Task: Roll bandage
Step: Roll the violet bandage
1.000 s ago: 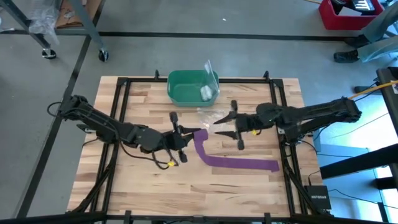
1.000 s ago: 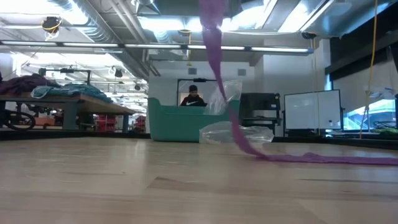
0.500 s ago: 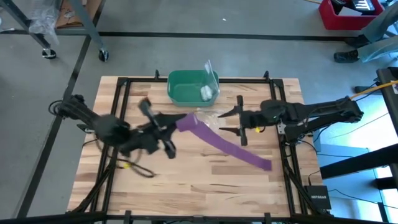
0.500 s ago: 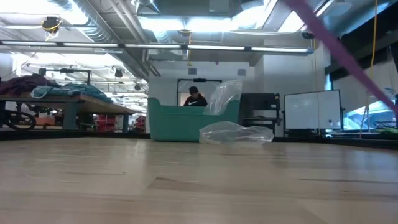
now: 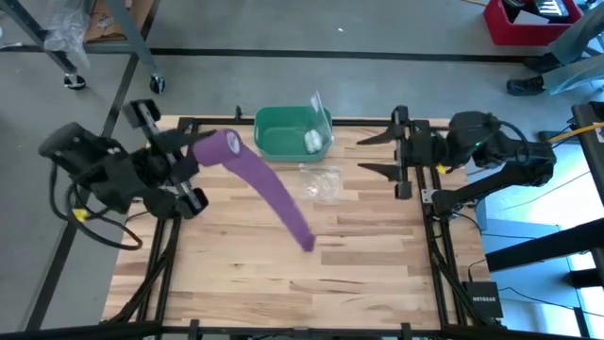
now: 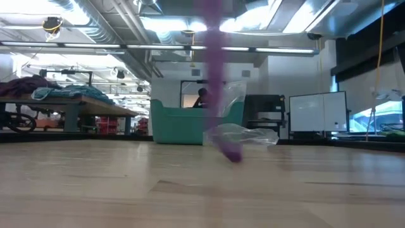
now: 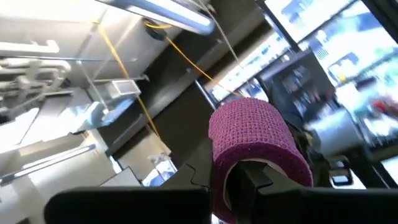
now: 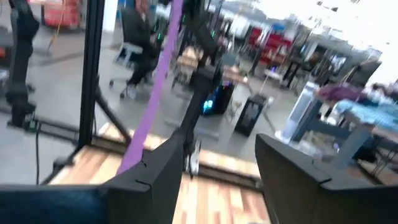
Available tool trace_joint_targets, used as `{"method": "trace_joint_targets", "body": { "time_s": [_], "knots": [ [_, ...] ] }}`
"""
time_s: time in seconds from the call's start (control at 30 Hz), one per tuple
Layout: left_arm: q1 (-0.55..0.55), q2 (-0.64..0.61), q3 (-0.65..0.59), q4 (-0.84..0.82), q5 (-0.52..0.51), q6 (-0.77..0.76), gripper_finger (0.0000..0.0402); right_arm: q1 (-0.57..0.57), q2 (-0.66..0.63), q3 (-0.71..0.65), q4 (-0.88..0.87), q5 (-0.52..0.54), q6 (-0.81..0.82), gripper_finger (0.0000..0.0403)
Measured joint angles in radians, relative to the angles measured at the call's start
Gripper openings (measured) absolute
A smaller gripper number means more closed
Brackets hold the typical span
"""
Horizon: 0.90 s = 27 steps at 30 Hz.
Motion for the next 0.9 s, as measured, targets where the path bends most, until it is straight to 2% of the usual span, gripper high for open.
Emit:
{"method": "trace_joint_targets", "body": {
  "time_s": [0.13,0.23,0.4,0.57,0.73,0.9],
  "knots": [
    [0.02,0.009,-0.037,-0.137,0.001,-0.111,0.0011,0.0,0.004,-0.057,-0.03,-0.015,0.0,0.0205],
    [0.032,0.011,-0.112,-0.15,-0.002,-0.179,0.0008,-0.008,0.003,-0.172,0.075,-0.02,0.001,0.0205],
    [0.046,0.007,-0.235,-0.14,-0.068,-0.25,0.0011,-0.036,0.005,-0.401,0.337,-0.13,0.012,0.0205],
    [0.061,0.002,-0.368,-0.096,-0.102,-0.325,0.0012,-0.04,0.048,-0.599,0.651,-0.159,0.027,0.0205],
    [0.066,0.002,-0.465,0.018,-0.06,-0.349,0.0012,-0.04,0.18,-0.645,0.814,-0.171,0.034,0.0205],
    [0.063,0.003,-0.48,-0.012,-0.04,-0.415,0.0012,-0.039,0.289,-0.615,0.861,-0.306,0.092,0.0205]
  ]
}}
